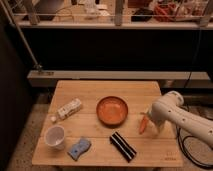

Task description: Drag the pepper across the table

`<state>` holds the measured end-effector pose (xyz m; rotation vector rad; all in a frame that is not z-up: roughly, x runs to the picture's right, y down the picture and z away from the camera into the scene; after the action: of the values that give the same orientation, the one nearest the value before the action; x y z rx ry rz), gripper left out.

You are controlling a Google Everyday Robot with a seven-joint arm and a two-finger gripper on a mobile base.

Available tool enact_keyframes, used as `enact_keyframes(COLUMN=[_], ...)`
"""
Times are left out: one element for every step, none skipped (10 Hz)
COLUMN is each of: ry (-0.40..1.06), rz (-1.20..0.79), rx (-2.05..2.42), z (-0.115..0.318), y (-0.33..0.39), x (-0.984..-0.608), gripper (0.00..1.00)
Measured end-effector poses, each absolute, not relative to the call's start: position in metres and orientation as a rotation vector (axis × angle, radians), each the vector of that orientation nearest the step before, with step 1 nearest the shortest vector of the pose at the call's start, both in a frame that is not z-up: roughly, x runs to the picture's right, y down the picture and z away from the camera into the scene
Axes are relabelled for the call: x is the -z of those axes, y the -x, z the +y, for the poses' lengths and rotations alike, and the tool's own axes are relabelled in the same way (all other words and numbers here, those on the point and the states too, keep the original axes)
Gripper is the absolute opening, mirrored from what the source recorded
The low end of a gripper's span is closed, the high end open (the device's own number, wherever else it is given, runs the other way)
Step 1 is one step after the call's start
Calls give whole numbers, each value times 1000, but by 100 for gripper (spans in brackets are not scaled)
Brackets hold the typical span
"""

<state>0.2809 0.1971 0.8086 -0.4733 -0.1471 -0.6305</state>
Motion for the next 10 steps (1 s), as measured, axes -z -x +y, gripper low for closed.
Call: enact_keyframes(ry=[474,474,474,475,476,476,477,478,478,479], rz=[-148,-150,-151,-153,-154,-154,-156,-157,-156,-157], rx=[633,638,642,644,648,650,654,660,659,661], z=[198,198,197,197,197,197,198,198,199,198], y=[-281,-280,-280,-280,-279,-280,-280,-281,-282,-282], x=[-810,-811,-813,-815,-817,-818,-818,-819,-820,-821], gripper=[80,80,80,80,80,80,80,80,80,80])
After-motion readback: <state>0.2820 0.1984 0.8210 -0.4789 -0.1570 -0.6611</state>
